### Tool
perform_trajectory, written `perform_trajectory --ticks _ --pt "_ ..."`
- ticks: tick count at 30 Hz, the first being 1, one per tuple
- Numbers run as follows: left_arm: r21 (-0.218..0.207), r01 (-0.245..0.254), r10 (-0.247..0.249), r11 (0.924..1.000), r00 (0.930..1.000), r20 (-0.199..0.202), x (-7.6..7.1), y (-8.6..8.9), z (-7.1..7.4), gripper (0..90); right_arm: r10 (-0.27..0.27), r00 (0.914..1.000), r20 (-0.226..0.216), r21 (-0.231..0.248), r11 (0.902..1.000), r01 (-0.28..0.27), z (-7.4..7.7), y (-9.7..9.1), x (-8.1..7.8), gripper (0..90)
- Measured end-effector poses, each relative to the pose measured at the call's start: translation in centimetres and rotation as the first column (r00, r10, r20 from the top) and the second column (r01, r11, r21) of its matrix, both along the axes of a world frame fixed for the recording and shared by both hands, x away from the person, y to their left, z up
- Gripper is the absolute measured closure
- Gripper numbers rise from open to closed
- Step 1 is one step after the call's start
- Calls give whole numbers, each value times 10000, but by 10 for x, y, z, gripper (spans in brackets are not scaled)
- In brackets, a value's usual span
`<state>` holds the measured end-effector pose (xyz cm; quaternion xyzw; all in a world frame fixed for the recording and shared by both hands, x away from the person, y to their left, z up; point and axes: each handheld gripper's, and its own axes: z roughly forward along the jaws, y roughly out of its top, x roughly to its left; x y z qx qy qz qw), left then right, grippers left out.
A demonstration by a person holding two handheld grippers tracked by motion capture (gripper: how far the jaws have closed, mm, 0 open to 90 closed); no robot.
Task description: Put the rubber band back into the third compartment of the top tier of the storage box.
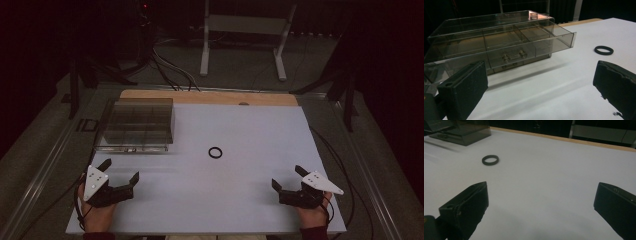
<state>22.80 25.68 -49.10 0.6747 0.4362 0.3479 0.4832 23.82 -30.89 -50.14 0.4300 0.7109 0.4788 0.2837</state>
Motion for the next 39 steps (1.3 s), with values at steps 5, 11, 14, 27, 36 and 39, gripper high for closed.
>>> perform_trajectory --ticks 5,11,14,27,36,39 --pt "44 -38 38 10000 10000 -2 1 0 1 5 -271 9991 311 7 9996 271 3 -1 -3 1" --pt "86 -71 72 9999 9999 -77 2 1 2 5 -430 9984 374 44 9991 428 3 -4 -3 1" --pt "67 -126 126 9999 9999 -72 2 2 3 5 -455 9982 390 17 9990 455 3 -3 -4 1" --pt "-84 -230 229 9997 9997 -122 4 -1 16 5 -739 9967 344 17 9973 739 3 -3 -4 1" --pt "-39 -2 2 10000 10000 14 10 -11 33 5 -836 9957 394 43 9965 835 3 -4 -5 1" --pt "-64 155 -155 9999 9999 61 13 -16 39 5 -896 9952 403 95 9960 893 3 -6 -5 1"
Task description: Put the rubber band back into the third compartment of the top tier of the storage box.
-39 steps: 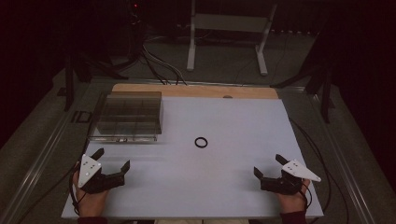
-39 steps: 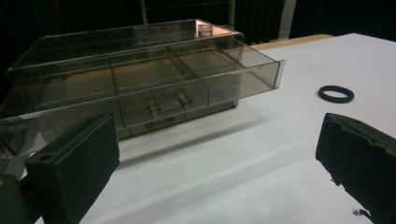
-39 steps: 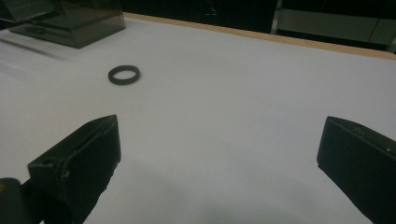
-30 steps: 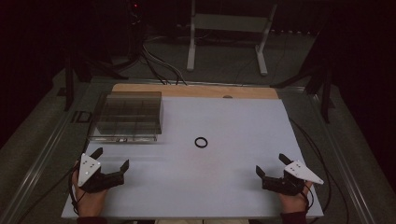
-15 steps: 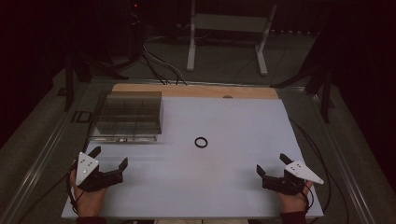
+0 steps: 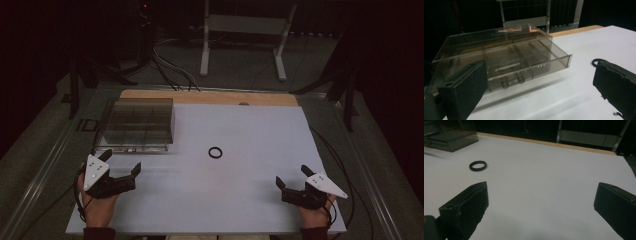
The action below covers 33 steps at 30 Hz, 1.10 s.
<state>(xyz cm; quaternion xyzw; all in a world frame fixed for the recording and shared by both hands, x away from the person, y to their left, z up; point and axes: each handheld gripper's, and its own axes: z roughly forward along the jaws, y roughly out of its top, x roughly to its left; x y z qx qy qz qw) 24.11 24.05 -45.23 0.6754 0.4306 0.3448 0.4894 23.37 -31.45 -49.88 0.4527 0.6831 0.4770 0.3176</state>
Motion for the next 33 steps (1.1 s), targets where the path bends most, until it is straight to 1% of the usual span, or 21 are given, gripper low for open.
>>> perform_trajectory --ticks 2,6,8,11,19,22,28,29,33 --pt "-41 148 -148 9999 9999 9 3 -4 3 5 -22 10000 -7 53 10000 22 0 -1 0 1" --pt "33 416 -416 9991 9991 15 9 -13 9 5 -66 10000 46 82 9999 65 1 0 0 1" --pt "-22 557 -557 9984 9984 15 12 -18 11 5 -43 10000 34 80 10000 42 0 0 0 1" --pt "50 746 -746 9972 9972 -7 16 -25 13 5 -23 10000 24 74 10000 23 0 0 0 1" --pt "131 1171 -1169 9930 9930 -173 28 -43 13 5 21 10000 15 111 9999 -21 0 -1 1 1" --pt "67 1295 -1294 9916 9914 -172 31 -50 13 5 38 10000 15 117 9999 -38 0 -1 2 1" --pt "92 1552 -1551 9878 9877 -179 38 -63 14 5 22 10000 42 185 9998 -23 0 -1 1 1" --pt "92 1552 -1551 9878 9877 -179 38 -63 14 5 22 10000 42 185 9998 -23 0 -1 1 1" --pt "148 1716 -1713 9851 9851 -176 44 -74 15 5 8 10000 20 254 9997 -9 0 -1 2 1"
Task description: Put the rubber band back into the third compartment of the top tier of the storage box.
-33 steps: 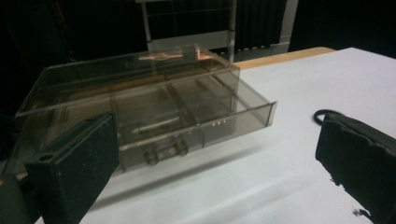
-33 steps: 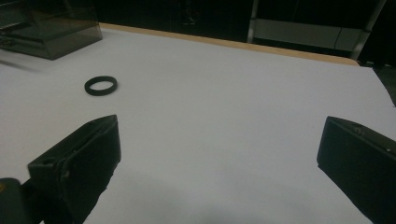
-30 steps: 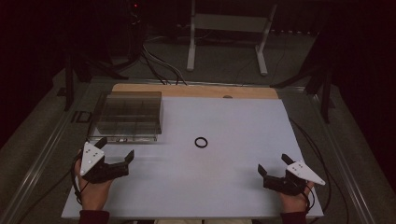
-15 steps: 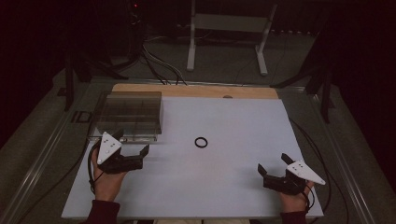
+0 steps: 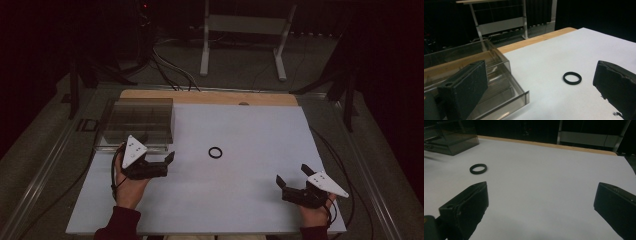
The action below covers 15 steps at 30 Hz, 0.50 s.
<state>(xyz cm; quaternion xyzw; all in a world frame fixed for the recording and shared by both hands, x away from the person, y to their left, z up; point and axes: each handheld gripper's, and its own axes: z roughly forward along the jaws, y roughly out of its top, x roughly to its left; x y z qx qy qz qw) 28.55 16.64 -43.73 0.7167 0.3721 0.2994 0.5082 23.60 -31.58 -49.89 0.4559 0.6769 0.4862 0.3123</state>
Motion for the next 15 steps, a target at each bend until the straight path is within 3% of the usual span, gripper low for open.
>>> perform_trajectory --ticks 15 --pt "27 309 -309 9995 9995 -30 17 -32 1 5 -32 10000 24 -2 10000 32 0 0 0 1"
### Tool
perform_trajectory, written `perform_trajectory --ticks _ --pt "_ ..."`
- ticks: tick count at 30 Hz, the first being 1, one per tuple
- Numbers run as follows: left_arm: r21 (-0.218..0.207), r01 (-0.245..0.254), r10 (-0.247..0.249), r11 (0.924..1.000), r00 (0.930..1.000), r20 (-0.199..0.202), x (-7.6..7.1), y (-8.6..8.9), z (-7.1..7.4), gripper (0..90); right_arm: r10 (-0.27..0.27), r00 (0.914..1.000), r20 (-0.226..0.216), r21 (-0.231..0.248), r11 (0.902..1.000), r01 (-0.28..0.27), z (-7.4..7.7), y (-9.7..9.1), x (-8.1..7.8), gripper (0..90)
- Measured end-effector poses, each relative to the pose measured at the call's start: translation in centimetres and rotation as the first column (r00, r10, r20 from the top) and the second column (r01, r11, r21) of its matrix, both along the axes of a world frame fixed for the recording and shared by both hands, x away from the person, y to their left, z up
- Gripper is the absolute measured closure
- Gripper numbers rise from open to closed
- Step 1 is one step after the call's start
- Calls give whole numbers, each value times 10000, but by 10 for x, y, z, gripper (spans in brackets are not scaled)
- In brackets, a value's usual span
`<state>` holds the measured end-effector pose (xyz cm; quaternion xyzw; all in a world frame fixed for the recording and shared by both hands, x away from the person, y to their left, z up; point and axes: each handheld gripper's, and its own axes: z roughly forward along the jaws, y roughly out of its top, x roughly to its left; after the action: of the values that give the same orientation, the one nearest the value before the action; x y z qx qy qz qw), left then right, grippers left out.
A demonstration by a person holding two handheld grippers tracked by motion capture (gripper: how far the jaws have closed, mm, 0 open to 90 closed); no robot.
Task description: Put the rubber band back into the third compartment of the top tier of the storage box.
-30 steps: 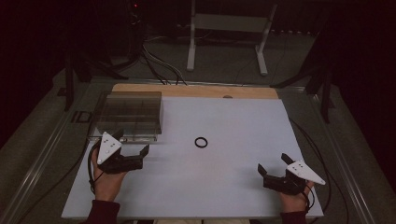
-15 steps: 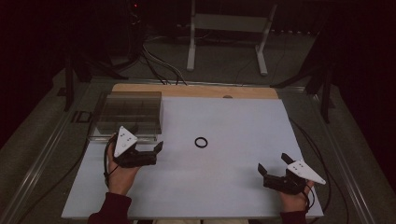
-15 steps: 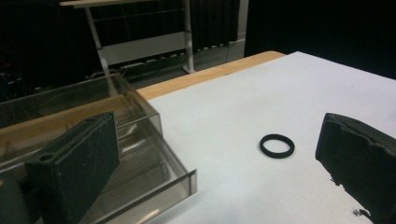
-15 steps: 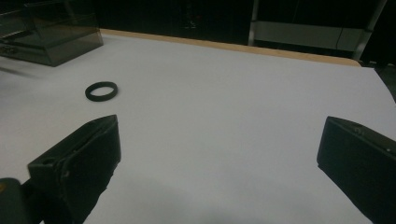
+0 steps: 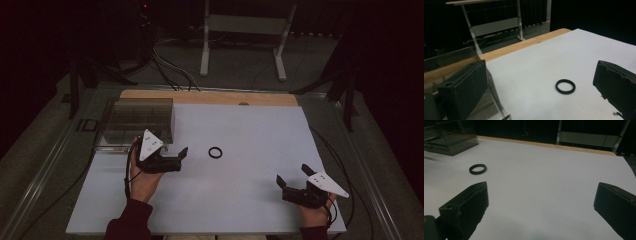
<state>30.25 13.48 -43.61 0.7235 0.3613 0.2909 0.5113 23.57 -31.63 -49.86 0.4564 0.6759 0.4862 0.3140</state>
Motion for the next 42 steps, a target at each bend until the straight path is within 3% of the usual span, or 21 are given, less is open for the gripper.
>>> perform_trajectory --ticks 22,42 --pt "-14 263 -263 9997 9993 -250 25 -38 -4 5 64 10000 -10 -53 10000 -64 0 2 1 1" --pt "276 528 -510 9982 9968 -616 40 -69 -21 8 139 9999 -25 -75 9999 -139 0 2 2 1"
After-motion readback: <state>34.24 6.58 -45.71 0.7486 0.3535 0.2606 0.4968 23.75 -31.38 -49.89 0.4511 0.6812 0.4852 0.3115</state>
